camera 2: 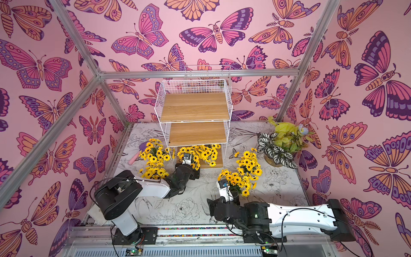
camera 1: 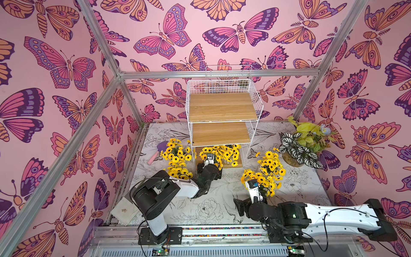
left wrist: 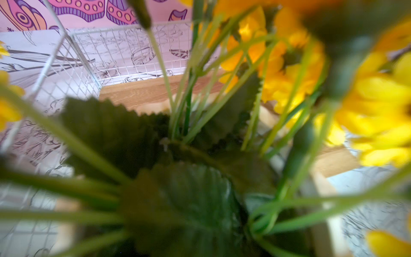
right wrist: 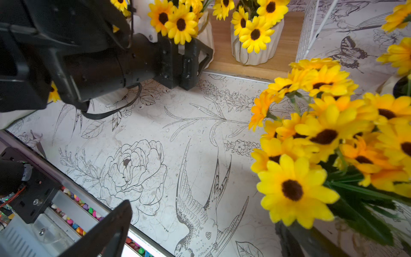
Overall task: Take the sunflower pots off the shelves
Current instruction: Pick up the sunflower pot from the shelf, then place the sunflower pot at the center of the board.
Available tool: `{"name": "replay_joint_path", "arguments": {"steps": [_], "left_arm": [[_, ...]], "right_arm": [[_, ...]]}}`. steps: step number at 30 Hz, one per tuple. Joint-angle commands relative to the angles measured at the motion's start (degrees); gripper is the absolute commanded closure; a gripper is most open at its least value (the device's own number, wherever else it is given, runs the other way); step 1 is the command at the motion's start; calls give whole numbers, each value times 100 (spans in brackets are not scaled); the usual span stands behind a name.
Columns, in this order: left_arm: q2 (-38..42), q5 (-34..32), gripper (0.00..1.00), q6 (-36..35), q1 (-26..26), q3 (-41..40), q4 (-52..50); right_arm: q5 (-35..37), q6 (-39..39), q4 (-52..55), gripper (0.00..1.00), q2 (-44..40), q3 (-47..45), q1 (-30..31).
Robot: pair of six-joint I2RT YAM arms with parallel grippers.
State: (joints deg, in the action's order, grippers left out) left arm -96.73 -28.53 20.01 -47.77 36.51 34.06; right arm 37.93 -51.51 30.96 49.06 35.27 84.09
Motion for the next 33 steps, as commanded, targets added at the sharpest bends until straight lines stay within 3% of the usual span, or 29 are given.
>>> {"name": "replay_joint_path", "arguments": {"steps": [1,11,22,33], "left_arm": [[442,-398,35,97,-232,-223,66],[1447,-1169,36,844,-734,-1243,-566],[2146,-1679,36,1494,-977,-2028,-1176],[2177,-1822,34,1901,-1085,-2488,-1284]], "right_arm": [[195,190,239,1,-94,225,-66],[270,716,-17,1,-31,284,-239],[-285,1321,-934,1,973,490,-895],[-384,1735,-1899,1,2115,621,-1334]]}}
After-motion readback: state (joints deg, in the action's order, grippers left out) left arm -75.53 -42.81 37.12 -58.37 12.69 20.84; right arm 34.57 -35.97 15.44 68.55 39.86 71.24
